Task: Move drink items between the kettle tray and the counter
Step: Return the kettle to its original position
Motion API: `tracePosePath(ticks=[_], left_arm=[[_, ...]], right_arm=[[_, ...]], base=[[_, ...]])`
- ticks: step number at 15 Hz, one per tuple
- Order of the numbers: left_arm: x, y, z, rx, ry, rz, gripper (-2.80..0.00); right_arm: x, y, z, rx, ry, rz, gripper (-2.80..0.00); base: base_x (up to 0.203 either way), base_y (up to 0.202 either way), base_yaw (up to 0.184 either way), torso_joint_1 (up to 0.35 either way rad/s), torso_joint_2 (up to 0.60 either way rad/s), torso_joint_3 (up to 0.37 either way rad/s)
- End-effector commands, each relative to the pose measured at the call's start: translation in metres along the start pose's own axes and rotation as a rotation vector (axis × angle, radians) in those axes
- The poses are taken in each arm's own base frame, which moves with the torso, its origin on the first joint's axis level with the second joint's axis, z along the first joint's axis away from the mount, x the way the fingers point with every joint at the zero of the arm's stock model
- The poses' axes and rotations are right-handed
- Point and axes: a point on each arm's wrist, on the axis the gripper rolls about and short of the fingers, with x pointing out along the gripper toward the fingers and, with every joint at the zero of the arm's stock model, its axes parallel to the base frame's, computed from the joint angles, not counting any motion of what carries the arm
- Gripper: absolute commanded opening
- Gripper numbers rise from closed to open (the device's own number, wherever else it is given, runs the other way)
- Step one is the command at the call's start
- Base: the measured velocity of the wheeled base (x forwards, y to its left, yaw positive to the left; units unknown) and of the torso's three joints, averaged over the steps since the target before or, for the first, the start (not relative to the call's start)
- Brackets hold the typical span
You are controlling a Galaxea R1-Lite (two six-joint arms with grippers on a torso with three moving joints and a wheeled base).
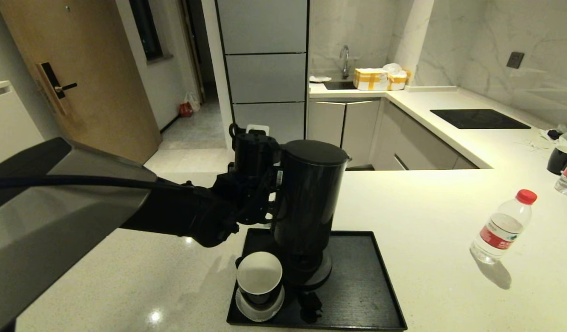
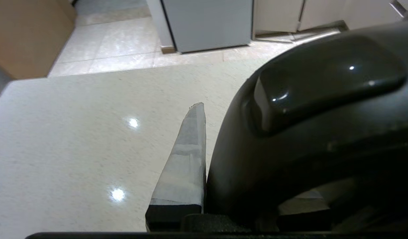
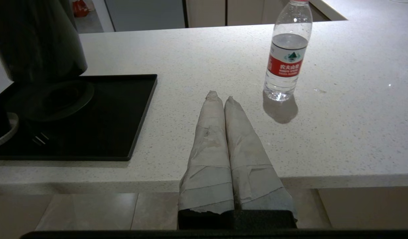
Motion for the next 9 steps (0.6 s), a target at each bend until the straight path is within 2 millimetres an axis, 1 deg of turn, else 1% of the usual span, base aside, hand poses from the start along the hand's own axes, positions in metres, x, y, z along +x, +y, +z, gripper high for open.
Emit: tracePosePath(ticks=[1,5,9], left_arm=[[-0.007,-0.007,-0.011,0.019,0.025,-0.020,-2.80],[-0.008,-0.008,-0.025,0.030,0.056,-0.024,-2.80],[-0.006,-0.008,-0.032,0.026,0.073,-0.020,-2.80]], right_arm=[[0.000,0.000,-0.001,0.000,0.003,0.000,-2.80],[0.000,0.000,-0.001,0.000,0.003,0.001,-2.80],[0.000,0.000,-0.001,0.000,0.003,0.001,-2.80]], base=[[0.000,0.000,0.000,0.000,0.00,0.000],[0.000,0.000,0.000,0.000,0.00,0.000],[0.000,0.000,0.000,0.000,0.00,0.000]])
